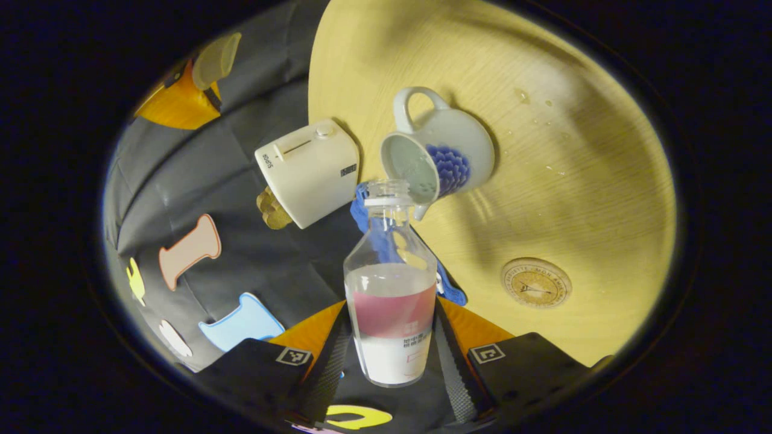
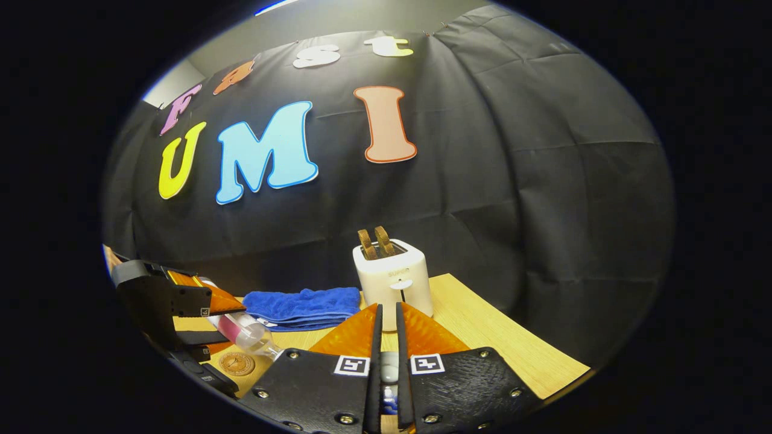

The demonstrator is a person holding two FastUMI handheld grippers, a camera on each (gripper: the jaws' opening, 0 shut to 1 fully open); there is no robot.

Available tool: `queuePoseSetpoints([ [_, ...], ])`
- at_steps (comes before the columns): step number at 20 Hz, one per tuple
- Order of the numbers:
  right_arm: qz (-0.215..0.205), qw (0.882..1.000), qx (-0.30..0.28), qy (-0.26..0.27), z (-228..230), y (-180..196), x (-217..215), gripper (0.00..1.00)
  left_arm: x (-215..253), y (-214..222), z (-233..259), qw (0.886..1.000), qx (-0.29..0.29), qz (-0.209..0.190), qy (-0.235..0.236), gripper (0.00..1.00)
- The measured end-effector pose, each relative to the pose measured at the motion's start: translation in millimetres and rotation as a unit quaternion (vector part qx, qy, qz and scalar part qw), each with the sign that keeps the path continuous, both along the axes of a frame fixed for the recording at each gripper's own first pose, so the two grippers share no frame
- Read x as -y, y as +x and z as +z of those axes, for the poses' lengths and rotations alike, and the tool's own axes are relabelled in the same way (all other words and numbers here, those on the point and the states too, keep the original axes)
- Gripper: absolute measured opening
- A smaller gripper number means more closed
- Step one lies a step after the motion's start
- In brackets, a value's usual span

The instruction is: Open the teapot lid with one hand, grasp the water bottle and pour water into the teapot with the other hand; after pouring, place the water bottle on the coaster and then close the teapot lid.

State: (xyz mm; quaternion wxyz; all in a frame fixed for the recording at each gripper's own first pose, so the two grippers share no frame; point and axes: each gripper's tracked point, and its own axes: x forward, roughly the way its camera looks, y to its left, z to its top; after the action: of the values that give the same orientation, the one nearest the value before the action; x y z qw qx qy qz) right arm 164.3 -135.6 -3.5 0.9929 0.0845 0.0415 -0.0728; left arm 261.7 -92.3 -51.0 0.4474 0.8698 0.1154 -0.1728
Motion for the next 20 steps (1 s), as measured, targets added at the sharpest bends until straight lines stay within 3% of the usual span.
queuePoseSetpoints([
  [12,0.004,1.0,-0.002,0.005,-2.0,0.9,0.1,0.1,9.9,-1.5,11.4,0.997,0.006,-0.017,0.077,0.85],
  [20,0.003,1.0,-0.009,0.005,-7.0,4.1,-0.1,0.1,12.2,-2.0,10.3,0.997,0.011,-0.025,0.067,0.86],
])
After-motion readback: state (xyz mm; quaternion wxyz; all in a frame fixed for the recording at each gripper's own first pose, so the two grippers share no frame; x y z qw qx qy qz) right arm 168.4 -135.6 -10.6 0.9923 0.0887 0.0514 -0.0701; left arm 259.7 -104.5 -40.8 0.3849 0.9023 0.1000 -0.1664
